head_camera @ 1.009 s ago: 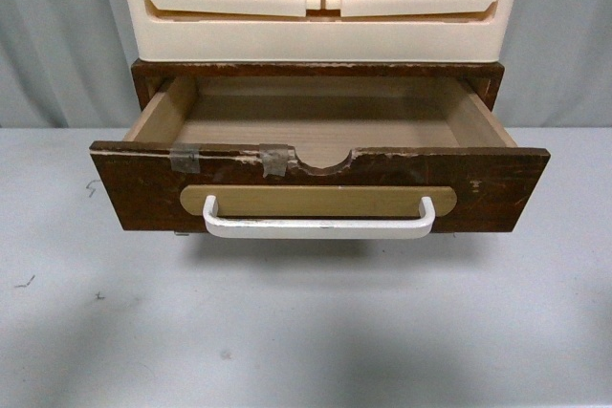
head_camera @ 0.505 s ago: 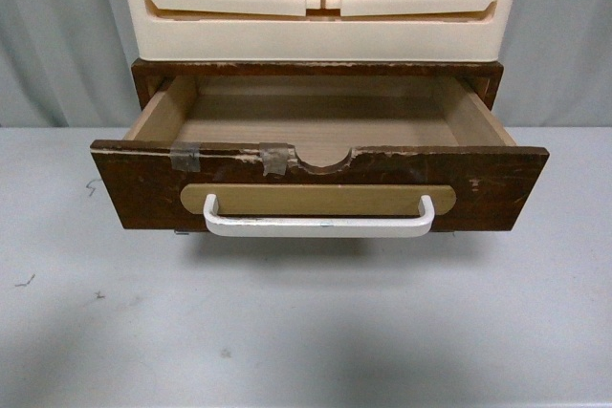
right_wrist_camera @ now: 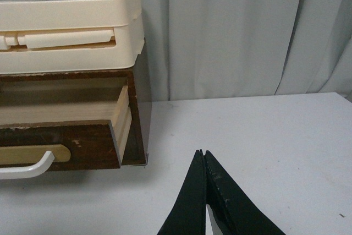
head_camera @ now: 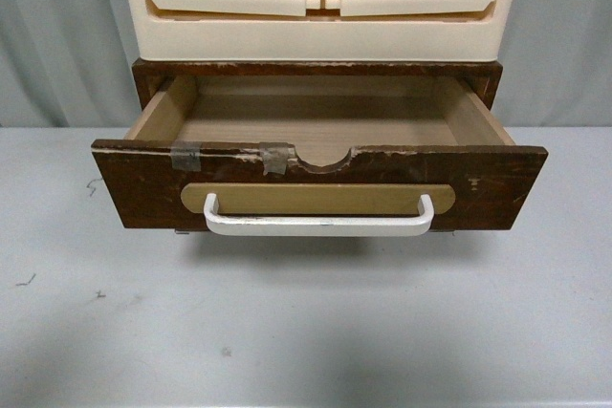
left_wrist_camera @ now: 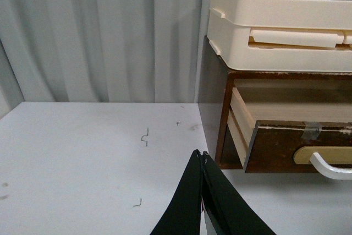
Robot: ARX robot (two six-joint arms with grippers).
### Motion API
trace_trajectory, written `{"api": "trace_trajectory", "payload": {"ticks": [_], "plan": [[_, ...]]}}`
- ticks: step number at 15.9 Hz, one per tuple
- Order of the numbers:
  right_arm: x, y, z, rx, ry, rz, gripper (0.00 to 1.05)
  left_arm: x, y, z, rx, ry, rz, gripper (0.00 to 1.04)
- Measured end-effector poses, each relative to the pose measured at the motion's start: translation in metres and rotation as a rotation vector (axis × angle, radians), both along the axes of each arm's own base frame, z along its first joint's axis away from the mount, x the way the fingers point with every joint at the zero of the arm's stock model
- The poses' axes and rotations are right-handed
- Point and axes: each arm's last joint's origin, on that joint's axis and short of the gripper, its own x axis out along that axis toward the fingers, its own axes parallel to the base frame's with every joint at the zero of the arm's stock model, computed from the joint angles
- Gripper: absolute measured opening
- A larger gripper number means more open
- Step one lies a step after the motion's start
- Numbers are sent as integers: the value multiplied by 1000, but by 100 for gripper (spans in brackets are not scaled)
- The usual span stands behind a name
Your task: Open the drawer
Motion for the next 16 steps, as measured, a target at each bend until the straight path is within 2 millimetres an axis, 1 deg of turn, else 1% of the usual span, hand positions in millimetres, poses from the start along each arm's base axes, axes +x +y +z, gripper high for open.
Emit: {"api": "trace_trajectory", "payload": {"ticks": [2, 3, 4, 5, 6, 7, 8, 9, 10, 12, 15, 16], "plan": [[-4, 0, 0, 0, 0, 0, 2, -3, 0, -1, 0, 3, 0, 2], [-5, 0, 0, 0, 0, 0, 2, -7, 0, -3, 0, 32, 0, 2], [-6, 0, 0, 0, 0, 0, 2, -14, 0, -4, 0, 15, 0, 2], [-7, 0, -1, 0, 3, 1, 2, -14, 0, 0, 0, -6, 0, 2], [-13, 0, -6, -1, 47, 2, 2, -14, 0, -4, 0, 17, 0, 2], [-18, 0, -1, -1, -12, 3, 2, -14, 0, -3, 0, 9, 0, 2], [-18, 0, -4, -1, 17, 3, 2, -14, 0, -4, 0, 12, 0, 2], [-18, 0, -3, -3, 6, 3, 10, -14, 0, -4, 0, 12, 0, 10], [-18, 0, -4, -3, 10, 3, 21, -14, 0, -4, 0, 13, -1, 19], [-18, 0, -4, -3, 10, 3, 24, -14, 0, -4, 0, 12, 0, 25], [-18, 0, -4, -3, 9, 3, 33, -14, 0, -4, 0, 12, 0, 32], [-18, 0, -4, -3, 9, 3, 53, -14, 0, -4, 0, 12, 0, 52]]}}
